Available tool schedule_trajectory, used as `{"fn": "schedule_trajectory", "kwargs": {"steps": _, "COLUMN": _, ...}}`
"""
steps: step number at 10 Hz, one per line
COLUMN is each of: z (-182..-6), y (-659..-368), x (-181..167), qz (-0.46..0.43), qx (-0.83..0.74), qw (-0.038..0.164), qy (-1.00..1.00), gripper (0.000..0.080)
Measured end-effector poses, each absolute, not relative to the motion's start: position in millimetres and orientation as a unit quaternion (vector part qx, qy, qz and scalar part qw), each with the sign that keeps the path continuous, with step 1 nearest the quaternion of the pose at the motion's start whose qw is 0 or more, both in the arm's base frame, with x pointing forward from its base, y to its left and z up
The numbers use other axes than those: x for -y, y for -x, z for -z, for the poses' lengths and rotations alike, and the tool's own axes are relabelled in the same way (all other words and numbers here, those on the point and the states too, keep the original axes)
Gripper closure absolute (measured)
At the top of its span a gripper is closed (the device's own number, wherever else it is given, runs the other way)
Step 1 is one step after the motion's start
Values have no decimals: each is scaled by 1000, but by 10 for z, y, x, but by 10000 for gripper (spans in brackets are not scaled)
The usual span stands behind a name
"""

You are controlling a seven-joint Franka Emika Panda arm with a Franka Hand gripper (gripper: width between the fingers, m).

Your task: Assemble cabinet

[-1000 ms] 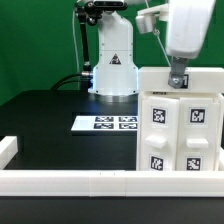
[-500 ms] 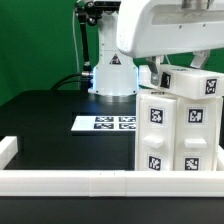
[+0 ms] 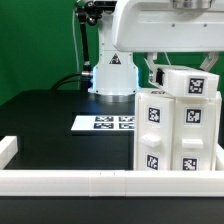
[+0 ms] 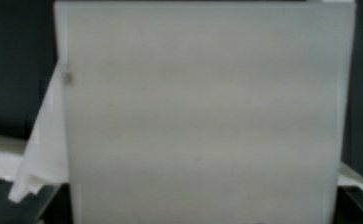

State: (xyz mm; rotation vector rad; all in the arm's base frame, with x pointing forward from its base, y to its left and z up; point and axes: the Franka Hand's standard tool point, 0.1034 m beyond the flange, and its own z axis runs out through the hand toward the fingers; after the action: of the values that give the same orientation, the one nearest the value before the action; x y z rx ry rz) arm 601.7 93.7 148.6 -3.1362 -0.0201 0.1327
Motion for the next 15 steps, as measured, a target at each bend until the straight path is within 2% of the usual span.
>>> {"fn": "schedule_trajectory", "kwargs": {"steps": 2, "z": -1479, "y": -6020, "x": -963, "qz": -36, "qx": -131, "qw": 22, "qy": 991, "gripper": 246}}
{"fn": "schedule_trajectory", "kwargs": {"steps": 7, "z": -1480, "y": -6023, "x": -991, "qz": -39, "qx": -258, "qw": 21, "qy": 965, "gripper": 246}}
{"fn": "schedule_trajectory", "kwargs": {"steps": 9, "z": -1483, "y": -6035, "x": -1002, "qz": -41, "qx": -365, "qw": 26, "qy": 930, "gripper": 246}}
{"fn": "schedule_trajectory", "kwargs": {"steps": 11, "z": -1476, "y": -6075, "x": -1041, "qz": -19, "qx": -514, "qw": 49, "qy": 856, "gripper": 246}}
{"fn": "schedule_trajectory", "kwargs": {"steps": 15, "z": -1482, "y": -6086, "x": -1056, "qz": -21, "qx": -613, "qw": 56, "qy": 788, "gripper": 246}}
